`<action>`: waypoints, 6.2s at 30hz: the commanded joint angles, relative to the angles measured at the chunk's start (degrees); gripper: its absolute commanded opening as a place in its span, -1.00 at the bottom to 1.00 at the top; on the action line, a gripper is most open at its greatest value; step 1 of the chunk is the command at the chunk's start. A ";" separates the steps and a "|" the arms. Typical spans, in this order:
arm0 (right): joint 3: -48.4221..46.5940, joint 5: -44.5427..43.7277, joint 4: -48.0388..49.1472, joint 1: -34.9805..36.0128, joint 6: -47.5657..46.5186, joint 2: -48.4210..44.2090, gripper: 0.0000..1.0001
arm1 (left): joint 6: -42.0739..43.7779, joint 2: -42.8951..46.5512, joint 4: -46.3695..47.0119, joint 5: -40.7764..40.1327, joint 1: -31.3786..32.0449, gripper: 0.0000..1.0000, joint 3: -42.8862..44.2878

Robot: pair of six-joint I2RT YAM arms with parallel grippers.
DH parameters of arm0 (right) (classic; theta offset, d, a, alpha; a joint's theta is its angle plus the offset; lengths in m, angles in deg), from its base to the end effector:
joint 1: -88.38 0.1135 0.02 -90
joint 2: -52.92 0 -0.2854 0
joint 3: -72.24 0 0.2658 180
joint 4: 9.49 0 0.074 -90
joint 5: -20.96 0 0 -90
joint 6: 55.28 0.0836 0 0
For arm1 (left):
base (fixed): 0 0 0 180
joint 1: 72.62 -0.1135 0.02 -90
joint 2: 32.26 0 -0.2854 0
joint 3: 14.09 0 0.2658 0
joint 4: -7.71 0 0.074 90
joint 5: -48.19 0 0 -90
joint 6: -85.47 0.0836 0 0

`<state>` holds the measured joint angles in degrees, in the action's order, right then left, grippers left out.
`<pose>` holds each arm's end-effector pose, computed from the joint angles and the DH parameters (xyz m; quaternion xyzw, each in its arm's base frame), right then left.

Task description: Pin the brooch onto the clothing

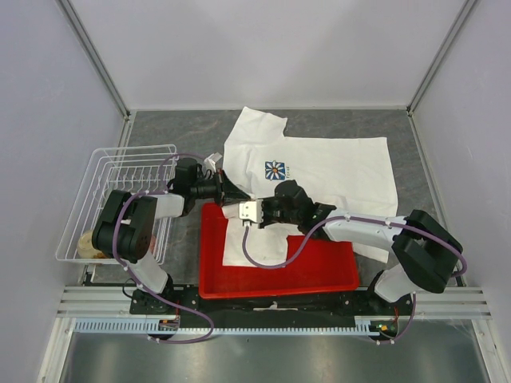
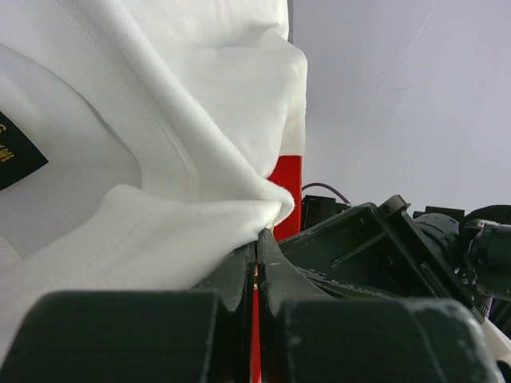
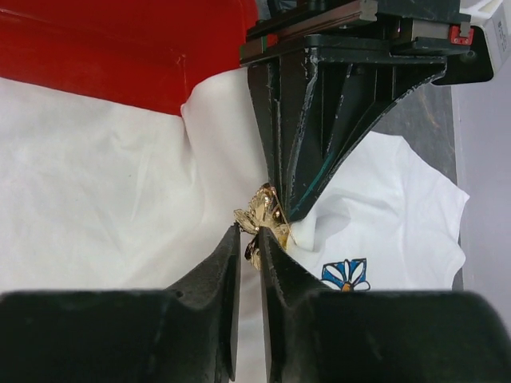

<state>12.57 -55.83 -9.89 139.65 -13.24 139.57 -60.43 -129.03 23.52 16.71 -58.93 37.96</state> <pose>0.2217 0.3070 0.2064 -0.6852 0.5044 0.1131 0.5132 0.3188 -0.1510 0.1530 -0.0388 0.7904 -0.5987 0.1239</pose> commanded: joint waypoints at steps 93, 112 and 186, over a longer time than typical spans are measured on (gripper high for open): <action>-44.07 4.71 -38.83 -28.15 36.72 36.93 -0.08 | 126.07 18.46 -81.52 -24.35 24.36 -0.14 9.93; -54.09 13.24 -24.60 -24.11 52.53 42.54 -0.19 | 111.36 12.93 -61.12 -29.43 24.45 -0.17 8.72; -34.07 -0.99 -64.05 -54.07 28.37 9.86 0.44 | 77.61 -11.50 -69.82 -32.68 2.66 -0.17 54.85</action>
<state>-26.84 -49.32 -65.69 88.92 21.49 154.72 21.78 -137.62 -47.56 -10.98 -56.46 88.14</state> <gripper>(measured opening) 0.729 0.433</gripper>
